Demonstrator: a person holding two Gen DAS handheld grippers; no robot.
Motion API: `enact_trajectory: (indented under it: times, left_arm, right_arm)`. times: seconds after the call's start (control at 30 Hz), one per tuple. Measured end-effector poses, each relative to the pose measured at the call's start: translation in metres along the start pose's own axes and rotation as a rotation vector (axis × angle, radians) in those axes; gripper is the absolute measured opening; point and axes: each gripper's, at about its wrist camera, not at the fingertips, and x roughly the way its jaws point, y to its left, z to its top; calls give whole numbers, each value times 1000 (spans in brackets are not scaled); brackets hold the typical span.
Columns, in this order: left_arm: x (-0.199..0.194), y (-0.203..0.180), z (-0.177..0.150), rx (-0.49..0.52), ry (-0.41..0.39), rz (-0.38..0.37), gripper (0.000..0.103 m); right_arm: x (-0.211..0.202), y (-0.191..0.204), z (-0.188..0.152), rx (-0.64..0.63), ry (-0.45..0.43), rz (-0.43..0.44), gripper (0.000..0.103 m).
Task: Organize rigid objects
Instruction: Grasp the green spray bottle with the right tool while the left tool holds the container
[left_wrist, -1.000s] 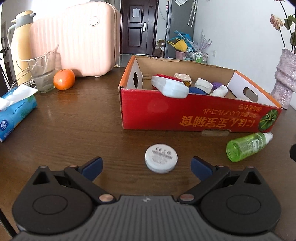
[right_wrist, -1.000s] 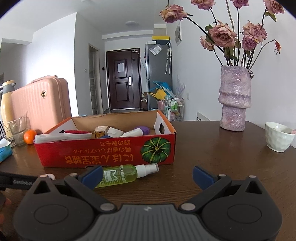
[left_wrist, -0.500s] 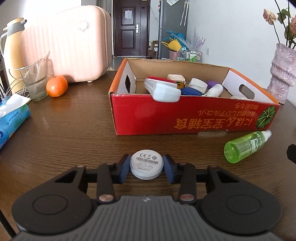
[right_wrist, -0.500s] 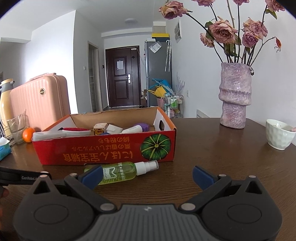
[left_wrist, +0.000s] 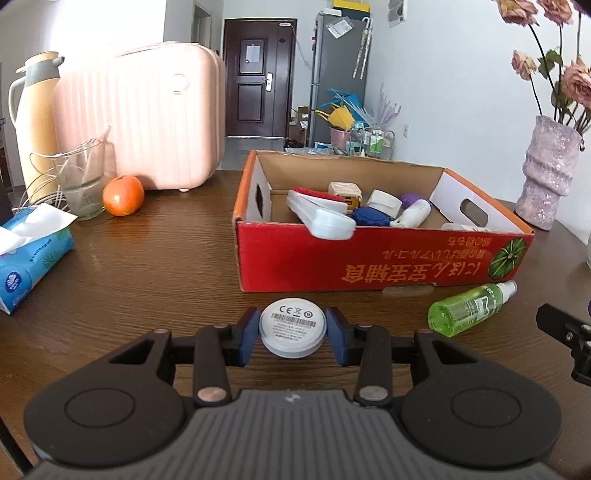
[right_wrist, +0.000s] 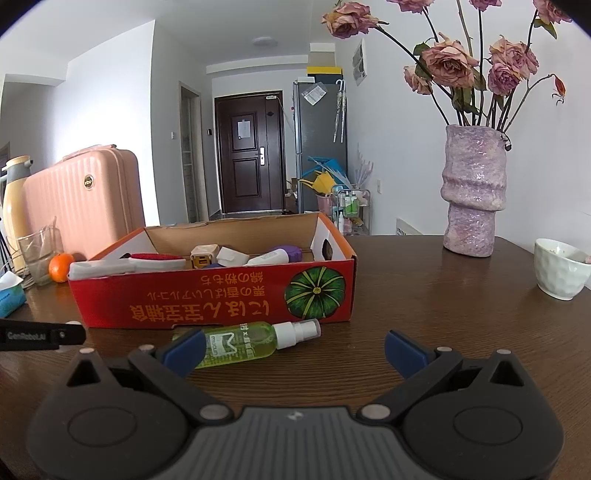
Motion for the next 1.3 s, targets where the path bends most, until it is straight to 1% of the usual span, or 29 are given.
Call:
enact_trajectory:
  times: [0.47,0.7,0.8,1.07,1.17,1.23,1.3]
  left_arm:
    - [-32,9,-1,-16,-70,-2,40]
    - [-42,8,0,-13,-95,-3,40]
    - [-42,9,1,-17,-97,-3,40]
    - [-44,10,2,-21,-102,-8,40]
    - [-44,11,2,-22,-105,-6,40]
    - [-44,11,2,-23,-105,-2,40]
    - [-43,11,3,-25,-104,-2,40]
  right_arm:
    - [2,4,-2,-4,4,-6,103]
    - [11,13,2,70,41,26,103]
    - [16,22,4,79,52,22,103]
    - [45,39,13,141,106,-38,103]
    - [59,44,16,162,139,-86,103]
    - [68,49,17,156,165,-147,102]
    - [75,52,18,159,182,-168,100]
